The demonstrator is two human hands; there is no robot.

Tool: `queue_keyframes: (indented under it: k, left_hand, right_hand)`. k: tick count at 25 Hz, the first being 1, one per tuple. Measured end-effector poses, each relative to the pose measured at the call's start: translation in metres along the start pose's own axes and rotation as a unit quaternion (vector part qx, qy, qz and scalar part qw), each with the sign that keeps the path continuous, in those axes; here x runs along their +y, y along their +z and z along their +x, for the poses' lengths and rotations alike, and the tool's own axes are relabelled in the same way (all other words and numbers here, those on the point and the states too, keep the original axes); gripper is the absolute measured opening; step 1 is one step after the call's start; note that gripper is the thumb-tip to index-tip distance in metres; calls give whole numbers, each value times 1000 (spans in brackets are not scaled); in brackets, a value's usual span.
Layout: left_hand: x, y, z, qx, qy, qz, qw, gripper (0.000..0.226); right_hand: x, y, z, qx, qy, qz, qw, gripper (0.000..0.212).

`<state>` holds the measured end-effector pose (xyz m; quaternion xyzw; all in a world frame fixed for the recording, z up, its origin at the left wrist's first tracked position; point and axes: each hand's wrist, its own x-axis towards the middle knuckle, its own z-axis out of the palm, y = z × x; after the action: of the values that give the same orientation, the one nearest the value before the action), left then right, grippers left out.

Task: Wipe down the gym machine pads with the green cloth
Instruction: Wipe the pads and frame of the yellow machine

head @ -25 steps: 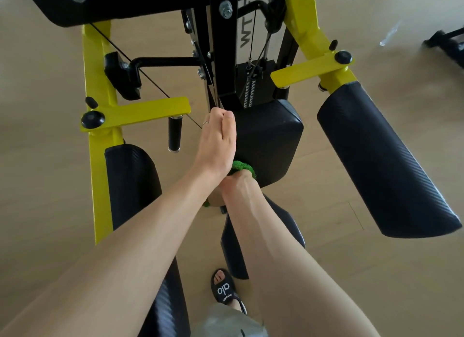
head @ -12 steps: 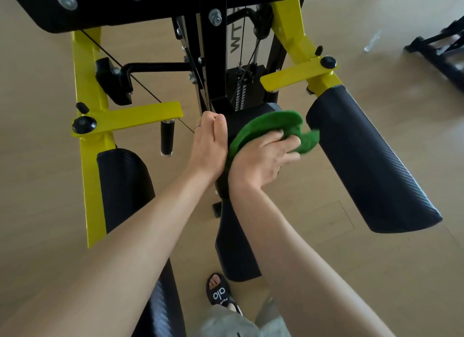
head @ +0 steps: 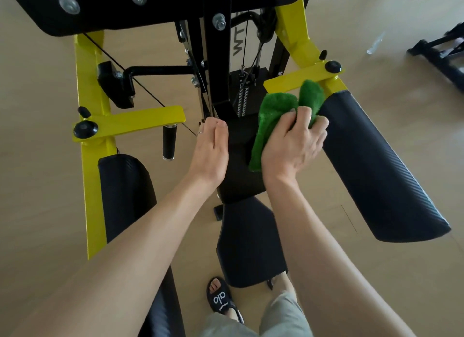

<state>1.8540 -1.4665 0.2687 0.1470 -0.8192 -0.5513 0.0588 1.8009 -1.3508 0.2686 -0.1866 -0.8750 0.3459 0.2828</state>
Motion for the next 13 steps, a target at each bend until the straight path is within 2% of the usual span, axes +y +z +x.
queue_keyframes:
  k: [1, 3, 6, 7, 9, 11, 13]
  left_hand:
    - [-2, 1, 2, -5, -7, -18, 1000, 32]
    - [-1, 3, 6, -11, -48, -96, 994, 37]
    - [6, -7, -2, -43, -140, -279, 949, 60]
    - [5, -9, -8, -53, -153, -300, 940, 61]
    - [-1, -8, -13, -47, -149, -293, 943, 56]
    - [-6, -8, -12, -48, -143, -286, 946, 57]
    - [-6, -9, -8, -81, -153, -271, 947, 68]
  right_hand:
    - [2, -1, 5, -10, -28, -12, 999, 26]
    - [3, -6, -8, -38, -157, -14, 987, 22]
    - [-5, -9, -64, -113, -368, 33, 922, 17]
    - [-6, -9, -70, -127, -406, 46, 904, 17]
    - [-2, -10, -50, -133, -477, 43, 867, 23]
    - [9, -8, -13, -129, -491, 42, 861, 27]
    - [15, -8, 19, -108, -431, 53, 894, 26]
